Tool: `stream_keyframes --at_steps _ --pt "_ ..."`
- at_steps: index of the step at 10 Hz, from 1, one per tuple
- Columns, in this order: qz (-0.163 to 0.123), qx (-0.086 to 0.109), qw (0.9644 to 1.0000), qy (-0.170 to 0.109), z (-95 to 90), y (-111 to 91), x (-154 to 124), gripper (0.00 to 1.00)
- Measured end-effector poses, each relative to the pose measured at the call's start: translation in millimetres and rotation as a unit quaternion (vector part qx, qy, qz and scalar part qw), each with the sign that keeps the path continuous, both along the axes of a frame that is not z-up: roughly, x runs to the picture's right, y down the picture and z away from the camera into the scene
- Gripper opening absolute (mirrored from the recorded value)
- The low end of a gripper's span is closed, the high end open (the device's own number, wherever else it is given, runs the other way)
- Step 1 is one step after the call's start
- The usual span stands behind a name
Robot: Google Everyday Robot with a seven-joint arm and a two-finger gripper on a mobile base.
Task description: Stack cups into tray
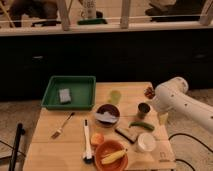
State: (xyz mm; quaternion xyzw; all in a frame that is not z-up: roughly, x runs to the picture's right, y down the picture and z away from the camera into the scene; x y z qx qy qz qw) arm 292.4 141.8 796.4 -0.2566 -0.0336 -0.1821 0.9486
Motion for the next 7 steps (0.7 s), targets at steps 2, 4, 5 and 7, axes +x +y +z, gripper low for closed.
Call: stream_keyframes --at_steps 2,4,5,7 --pt "-0.009 0.0 0.9999 -0.007 8.0 2 3 0.8" --pt "-0.018 -0.002 0.9998 -0.013 10.3 -2 -1 0.8" --pt "-0.026 -0.004 0.9994 -0.021 10.4 -11 -10 0.8" --pt "-0.033 -0.009 0.9988 -0.034 12.9 -20 -21 0.8"
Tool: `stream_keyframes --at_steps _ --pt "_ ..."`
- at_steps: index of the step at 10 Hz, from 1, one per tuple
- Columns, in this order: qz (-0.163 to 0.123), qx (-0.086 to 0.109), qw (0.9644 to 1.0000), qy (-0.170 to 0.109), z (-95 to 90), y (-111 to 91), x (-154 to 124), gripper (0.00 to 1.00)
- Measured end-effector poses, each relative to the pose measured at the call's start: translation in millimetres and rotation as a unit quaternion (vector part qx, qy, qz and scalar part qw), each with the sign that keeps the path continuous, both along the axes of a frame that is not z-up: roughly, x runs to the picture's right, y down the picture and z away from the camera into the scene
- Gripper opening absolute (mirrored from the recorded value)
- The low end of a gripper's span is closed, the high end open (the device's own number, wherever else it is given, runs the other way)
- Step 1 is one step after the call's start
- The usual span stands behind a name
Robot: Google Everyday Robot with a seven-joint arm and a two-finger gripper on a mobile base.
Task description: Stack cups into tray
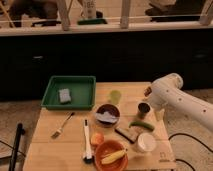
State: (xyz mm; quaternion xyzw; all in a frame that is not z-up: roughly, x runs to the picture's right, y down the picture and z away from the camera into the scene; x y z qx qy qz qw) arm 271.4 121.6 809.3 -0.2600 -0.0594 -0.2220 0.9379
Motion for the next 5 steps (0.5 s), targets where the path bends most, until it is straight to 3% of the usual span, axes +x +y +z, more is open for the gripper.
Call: stream_keyframes --at_steps 3,5 --pt "-0.006 -0.009 0.9997 -0.022 5.3 -8 -12 0.8" --pt "-0.012 -0.025 0.9989 -0.037 11.0 -7 -15 0.8"
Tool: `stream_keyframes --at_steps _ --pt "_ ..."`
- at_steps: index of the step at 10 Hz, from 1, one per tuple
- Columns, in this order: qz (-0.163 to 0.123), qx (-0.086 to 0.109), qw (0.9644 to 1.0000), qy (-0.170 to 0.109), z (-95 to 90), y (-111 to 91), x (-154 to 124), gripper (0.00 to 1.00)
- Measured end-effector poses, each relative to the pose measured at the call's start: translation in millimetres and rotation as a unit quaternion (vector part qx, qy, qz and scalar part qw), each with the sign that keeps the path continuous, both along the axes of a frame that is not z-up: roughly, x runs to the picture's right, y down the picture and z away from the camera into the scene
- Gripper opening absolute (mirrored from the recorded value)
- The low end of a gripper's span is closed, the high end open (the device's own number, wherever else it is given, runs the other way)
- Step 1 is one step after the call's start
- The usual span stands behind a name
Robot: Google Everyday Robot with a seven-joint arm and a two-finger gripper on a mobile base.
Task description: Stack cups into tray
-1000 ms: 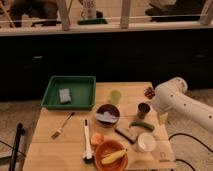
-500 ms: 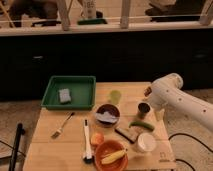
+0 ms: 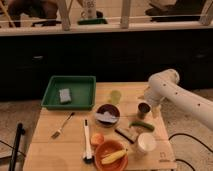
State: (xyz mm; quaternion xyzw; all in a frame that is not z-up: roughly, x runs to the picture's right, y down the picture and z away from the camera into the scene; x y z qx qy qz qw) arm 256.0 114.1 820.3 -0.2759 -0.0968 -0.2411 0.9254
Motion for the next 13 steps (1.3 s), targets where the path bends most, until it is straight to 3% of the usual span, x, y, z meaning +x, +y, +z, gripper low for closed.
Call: stream_keyframes --at_steps 5,6,11,13 --pt "-0.033 -0.034 0.9984 -0.031 14.6 5 -5 0.8" --pt "-0.039 -0.039 0.9978 -0.037 17.3 5 -5 0.76" --pt "-0.049 -0.06 0.9963 -0.036 25.3 13 7 0.29" --pt "-0.054 -0.06 0.996 -0.037 25.8 14 7 0.09"
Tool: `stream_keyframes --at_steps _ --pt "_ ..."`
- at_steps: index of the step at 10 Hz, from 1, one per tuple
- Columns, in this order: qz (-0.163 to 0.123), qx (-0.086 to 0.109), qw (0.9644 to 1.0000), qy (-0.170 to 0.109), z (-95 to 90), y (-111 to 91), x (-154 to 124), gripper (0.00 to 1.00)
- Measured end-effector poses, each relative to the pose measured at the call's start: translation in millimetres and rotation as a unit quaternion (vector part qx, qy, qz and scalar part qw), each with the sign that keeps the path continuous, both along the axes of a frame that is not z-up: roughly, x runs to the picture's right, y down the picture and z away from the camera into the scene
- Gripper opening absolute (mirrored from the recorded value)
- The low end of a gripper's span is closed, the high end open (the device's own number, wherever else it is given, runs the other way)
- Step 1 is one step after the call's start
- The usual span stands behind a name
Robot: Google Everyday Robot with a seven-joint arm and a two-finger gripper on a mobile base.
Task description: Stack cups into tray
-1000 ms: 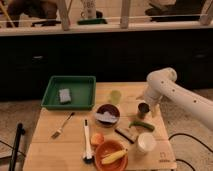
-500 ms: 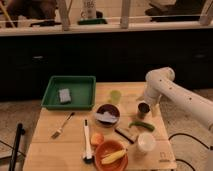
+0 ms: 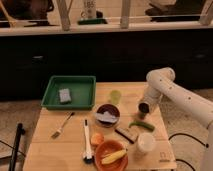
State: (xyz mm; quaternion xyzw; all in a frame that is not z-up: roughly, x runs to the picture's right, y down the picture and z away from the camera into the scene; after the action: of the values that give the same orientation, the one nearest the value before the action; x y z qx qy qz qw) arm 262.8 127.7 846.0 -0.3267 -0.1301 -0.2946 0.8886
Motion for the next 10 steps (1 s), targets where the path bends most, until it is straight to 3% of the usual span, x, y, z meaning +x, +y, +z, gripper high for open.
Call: stream_keyframes --at_steps 2,5,10 --pt "-0.006 0.002 1.0 0.0 -2.8 -1 -1 0.0" --pt "-0.01 0.01 0.9999 -0.008 -11.2 -11 -12 0.0" --pt "-0.013 0.038 0.999 -0.021 -27.6 -44 -30 0.0"
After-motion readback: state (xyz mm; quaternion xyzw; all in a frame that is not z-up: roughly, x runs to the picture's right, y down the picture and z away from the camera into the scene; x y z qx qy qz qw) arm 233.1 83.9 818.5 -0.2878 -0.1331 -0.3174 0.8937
